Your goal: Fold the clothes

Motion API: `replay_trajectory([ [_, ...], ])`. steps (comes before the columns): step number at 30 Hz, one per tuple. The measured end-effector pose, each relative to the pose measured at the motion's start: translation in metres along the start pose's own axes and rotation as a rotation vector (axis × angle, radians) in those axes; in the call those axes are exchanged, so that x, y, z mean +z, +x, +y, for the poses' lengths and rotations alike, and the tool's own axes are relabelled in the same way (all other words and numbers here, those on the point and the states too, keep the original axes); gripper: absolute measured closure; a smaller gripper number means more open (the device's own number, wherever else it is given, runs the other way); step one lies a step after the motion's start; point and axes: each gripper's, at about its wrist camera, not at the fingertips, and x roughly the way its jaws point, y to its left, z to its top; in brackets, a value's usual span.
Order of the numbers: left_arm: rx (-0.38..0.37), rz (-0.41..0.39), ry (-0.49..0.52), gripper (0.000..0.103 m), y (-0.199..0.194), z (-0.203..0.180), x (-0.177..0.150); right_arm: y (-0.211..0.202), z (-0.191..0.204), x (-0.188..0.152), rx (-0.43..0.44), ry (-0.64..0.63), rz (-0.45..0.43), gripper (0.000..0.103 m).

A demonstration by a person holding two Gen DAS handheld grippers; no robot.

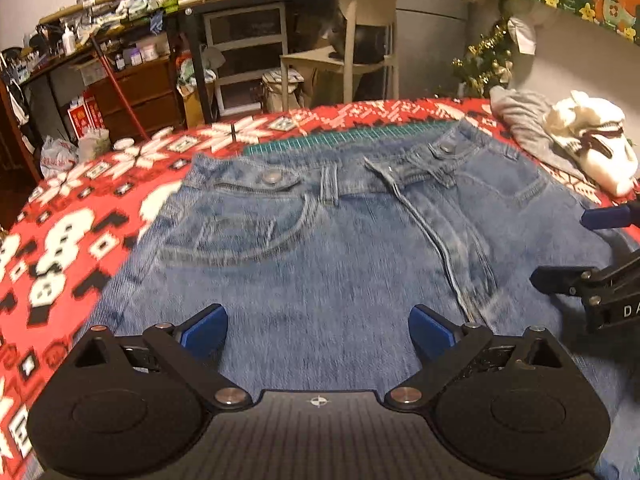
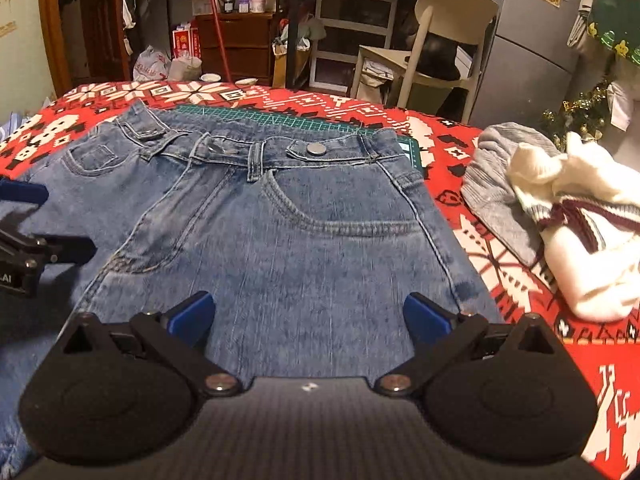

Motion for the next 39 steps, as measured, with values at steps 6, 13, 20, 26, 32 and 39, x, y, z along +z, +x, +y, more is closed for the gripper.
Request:
replay_trajectory([
  [6, 0.0, 0.01, -0.005, 0.003, -0.022, 0.0, -0.024, -0.022, -0.001, -0.024, 0.021, 0.013, 0.024, 0.001],
  [13, -0.003, 0.011, -0.026, 0.001, -0.05, -0.003, -0.055, -0.056, -0.006, -0.061, 0.021, 0.053, 0.018, 0.001],
  [20, -0.009, 0.009, -0.047, 0.001, -0.072, -0.005, -0.07, -0.079, -0.006, -0.078, 0.016, 0.052, 0.022, 0.001],
  [26, -0.039, -0.035, -0.082, 0.001, -0.075, -0.003, -0.053, -0.09, 0.009, -0.069, 0.04, -0.002, -0.067, 0.001],
  [32, -0.012, 0.01, -0.14, 0.002, -0.046, -0.003, -0.043, -0.06, 0.019, -0.05, 0.034, 0.008, -0.069, 0.001],
  [39, 0.027, 0.001, -0.082, 0.0, -0.055, -0.01, -0.063, -0.055, 0.009, -0.063, 0.045, 0.022, -0.036, 0.001],
])
